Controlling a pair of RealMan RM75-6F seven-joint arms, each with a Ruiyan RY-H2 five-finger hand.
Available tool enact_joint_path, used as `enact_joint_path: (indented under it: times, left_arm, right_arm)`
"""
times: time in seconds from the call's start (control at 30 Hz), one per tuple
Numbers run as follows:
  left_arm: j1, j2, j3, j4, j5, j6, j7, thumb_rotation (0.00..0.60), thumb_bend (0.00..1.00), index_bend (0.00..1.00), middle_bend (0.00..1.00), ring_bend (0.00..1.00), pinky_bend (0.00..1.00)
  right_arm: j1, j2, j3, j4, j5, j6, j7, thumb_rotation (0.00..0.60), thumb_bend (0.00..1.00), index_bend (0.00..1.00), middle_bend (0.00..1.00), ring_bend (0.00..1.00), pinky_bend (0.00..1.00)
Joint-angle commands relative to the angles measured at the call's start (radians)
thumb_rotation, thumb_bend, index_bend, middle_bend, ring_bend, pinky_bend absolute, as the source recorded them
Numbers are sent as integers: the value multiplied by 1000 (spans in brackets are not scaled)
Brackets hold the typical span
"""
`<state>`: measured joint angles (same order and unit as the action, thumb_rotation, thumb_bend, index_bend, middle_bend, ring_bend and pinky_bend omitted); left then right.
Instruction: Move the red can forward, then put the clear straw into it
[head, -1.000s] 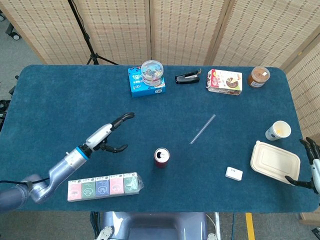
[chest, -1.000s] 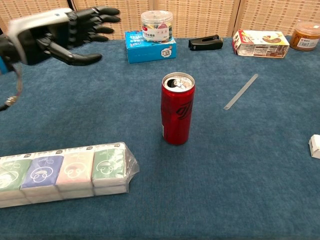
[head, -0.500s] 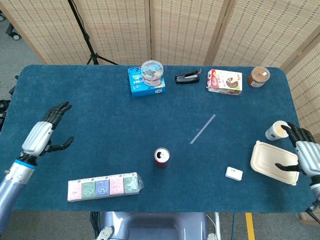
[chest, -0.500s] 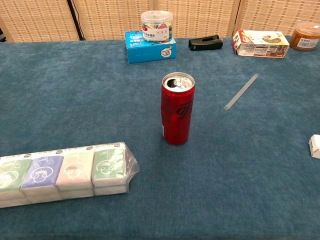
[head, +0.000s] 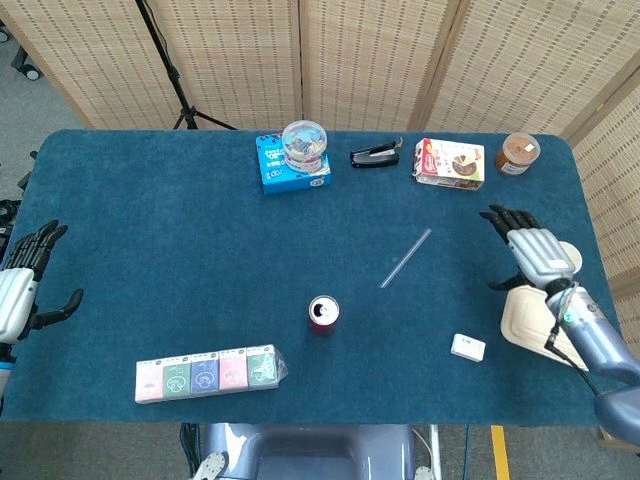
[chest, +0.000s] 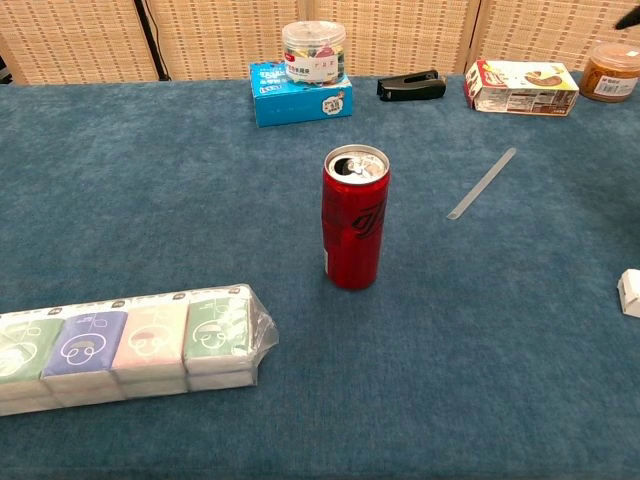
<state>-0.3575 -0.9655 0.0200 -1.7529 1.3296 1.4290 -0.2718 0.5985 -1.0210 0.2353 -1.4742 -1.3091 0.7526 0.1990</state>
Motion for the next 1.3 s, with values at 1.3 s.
enact_joint_path:
  times: [1.3]
  left_arm:
    - [39,-16,-96,-4,-10,-126,79,600,359,0,0,0,0]
  right_arm:
    - [396,-619,-54,605,-108,-144,-24,600,0,0,0,0,0]
